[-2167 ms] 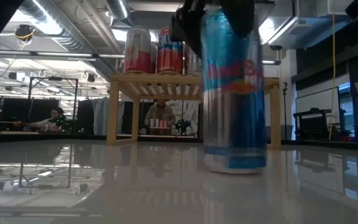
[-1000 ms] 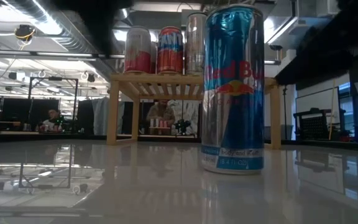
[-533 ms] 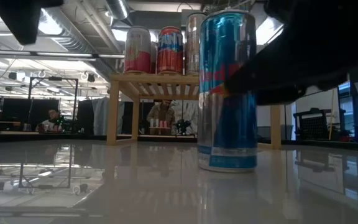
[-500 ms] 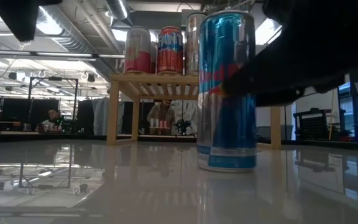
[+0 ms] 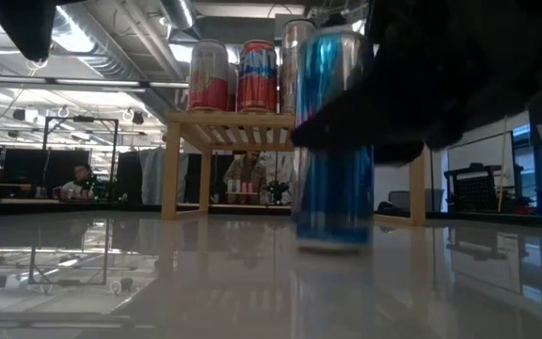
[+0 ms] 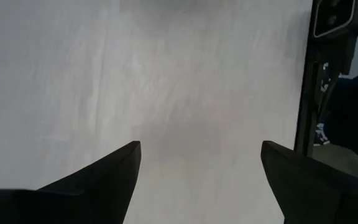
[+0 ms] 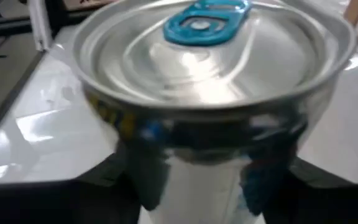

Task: Place canned beverage on shelf
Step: Put the blue soda can on the shelf aligned with the other blue soda can

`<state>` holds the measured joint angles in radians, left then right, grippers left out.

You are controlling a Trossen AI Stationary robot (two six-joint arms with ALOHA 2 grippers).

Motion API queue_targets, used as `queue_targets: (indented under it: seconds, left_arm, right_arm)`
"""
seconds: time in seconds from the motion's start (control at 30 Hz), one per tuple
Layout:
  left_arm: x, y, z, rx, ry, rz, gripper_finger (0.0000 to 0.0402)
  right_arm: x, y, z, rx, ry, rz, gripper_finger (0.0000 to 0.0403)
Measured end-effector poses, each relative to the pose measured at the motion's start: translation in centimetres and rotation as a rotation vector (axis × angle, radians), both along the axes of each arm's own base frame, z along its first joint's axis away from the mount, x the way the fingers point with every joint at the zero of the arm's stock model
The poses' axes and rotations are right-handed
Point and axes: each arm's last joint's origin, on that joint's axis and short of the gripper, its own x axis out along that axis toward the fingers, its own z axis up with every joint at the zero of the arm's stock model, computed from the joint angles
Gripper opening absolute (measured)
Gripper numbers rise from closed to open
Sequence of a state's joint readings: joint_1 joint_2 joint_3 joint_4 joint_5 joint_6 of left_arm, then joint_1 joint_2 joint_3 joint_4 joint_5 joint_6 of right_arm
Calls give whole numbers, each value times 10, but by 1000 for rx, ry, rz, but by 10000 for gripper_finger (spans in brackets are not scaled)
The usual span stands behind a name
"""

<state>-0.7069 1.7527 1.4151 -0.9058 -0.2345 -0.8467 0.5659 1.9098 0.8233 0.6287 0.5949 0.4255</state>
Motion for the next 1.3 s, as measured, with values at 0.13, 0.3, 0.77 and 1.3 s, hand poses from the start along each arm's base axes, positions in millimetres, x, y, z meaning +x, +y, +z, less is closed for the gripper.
queue_targets:
  seconds: [0.13, 0.3, 0.77, 1.3]
  left_arm:
    - [-4, 1, 8, -23, -5, -29, 322]
    - [-22, 18, 52, -61, -112, -65, 322]
    - [-78, 67, 129, -90, -395, 10, 322]
    - [-68, 81, 130, 48, -441, 10, 322]
  right_arm:
    - [-1, 0, 21, 13, -37, 9, 201]
    - [-6, -8, 69, -34, -30, 22, 201]
    - [-59, -124, 223, -124, -38, 26, 201]
    - [-73, -233, 222, -233, 41, 135, 201]
